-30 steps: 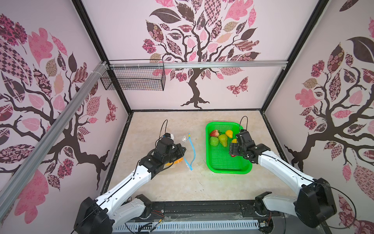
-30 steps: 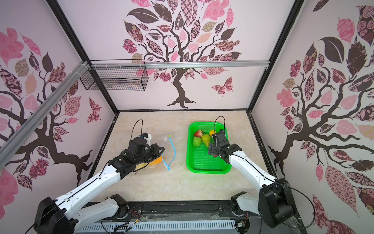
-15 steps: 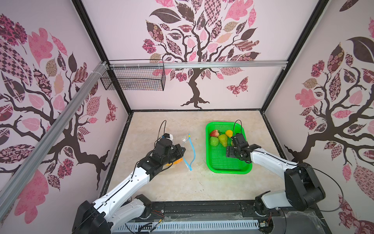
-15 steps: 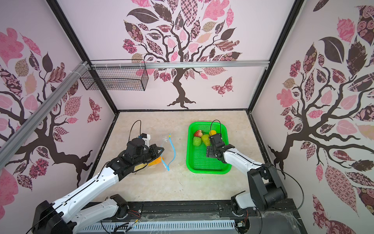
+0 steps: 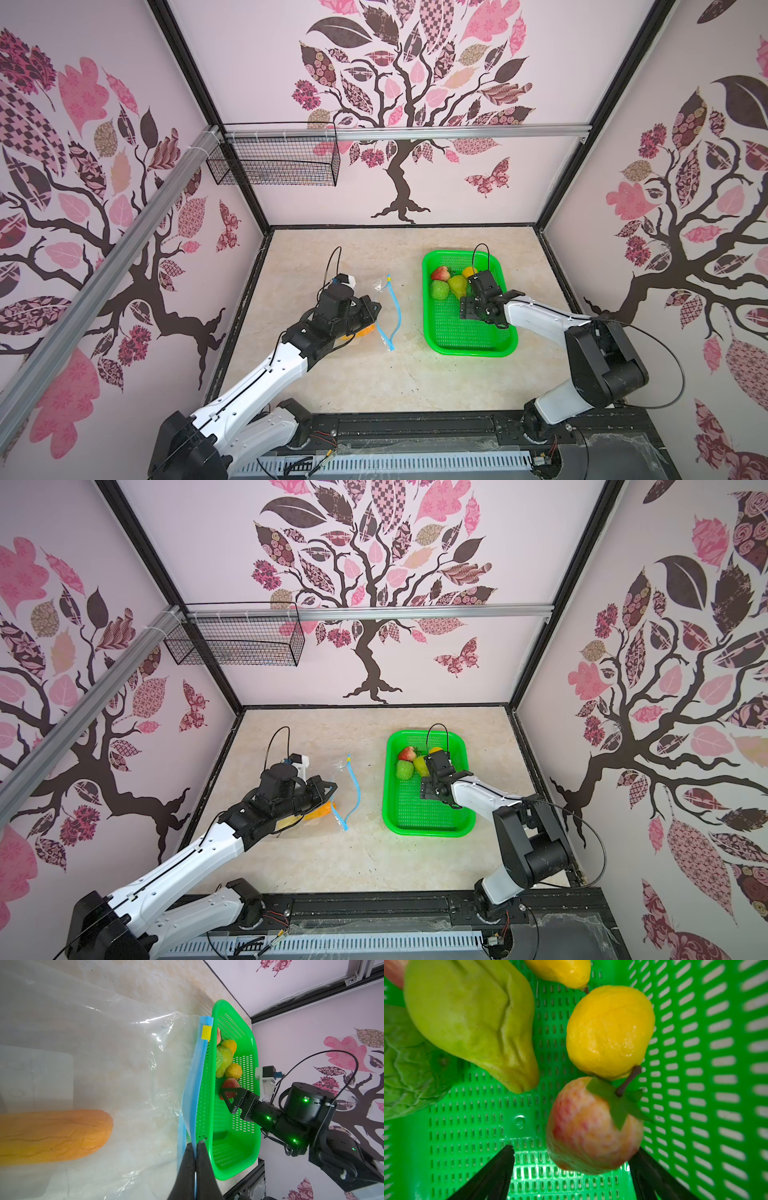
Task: Place the food in the zip-top bag and seal the zipper
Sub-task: 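Grasp the red-pink strawberry in the basket with the right gripper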
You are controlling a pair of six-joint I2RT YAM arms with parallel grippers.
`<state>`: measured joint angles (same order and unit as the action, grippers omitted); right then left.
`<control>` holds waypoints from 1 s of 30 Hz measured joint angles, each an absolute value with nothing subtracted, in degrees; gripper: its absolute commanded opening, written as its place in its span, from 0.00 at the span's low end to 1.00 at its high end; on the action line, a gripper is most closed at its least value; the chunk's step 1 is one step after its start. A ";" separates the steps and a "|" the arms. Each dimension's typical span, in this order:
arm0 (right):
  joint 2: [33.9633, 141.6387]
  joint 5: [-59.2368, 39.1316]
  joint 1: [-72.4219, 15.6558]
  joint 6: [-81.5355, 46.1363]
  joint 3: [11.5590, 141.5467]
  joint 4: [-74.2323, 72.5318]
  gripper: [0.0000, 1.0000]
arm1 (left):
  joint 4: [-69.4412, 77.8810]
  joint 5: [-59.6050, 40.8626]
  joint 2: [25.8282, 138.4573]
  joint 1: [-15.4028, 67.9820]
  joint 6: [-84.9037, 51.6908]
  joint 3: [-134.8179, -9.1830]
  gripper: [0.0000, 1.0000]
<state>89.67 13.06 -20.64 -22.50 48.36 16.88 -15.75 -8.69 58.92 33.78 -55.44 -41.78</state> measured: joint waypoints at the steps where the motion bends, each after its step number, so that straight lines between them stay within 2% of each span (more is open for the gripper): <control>1: 90.17 13.30 -20.64 -22.50 48.60 16.82 0.87 | -15.75 -8.84 59.05 33.78 -55.44 -41.78 0.00; 10: 93.56 15.18 -20.51 -22.72 51.16 16.32 0.87 | -15.79 -9.26 59.13 33.78 -55.44 -41.78 0.00; 15: 95.83 15.79 -20.49 -22.74 52.18 15.77 0.84 | -15.79 -9.26 59.24 33.78 -55.44 -41.78 0.00; 25: 96.82 15.94 -20.47 -23.22 52.47 14.66 0.59 | -15.77 -9.26 59.83 33.78 -55.40 -41.78 0.00; 30: 96.66 15.79 -20.47 -23.16 52.47 14.48 0.56 | -15.77 -9.26 60.31 33.78 -55.35 -41.78 0.00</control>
<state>96.66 15.79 -20.47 -23.16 52.47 14.48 -15.77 -9.26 60.31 33.78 -55.35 -41.78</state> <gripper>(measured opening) 0.632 0.046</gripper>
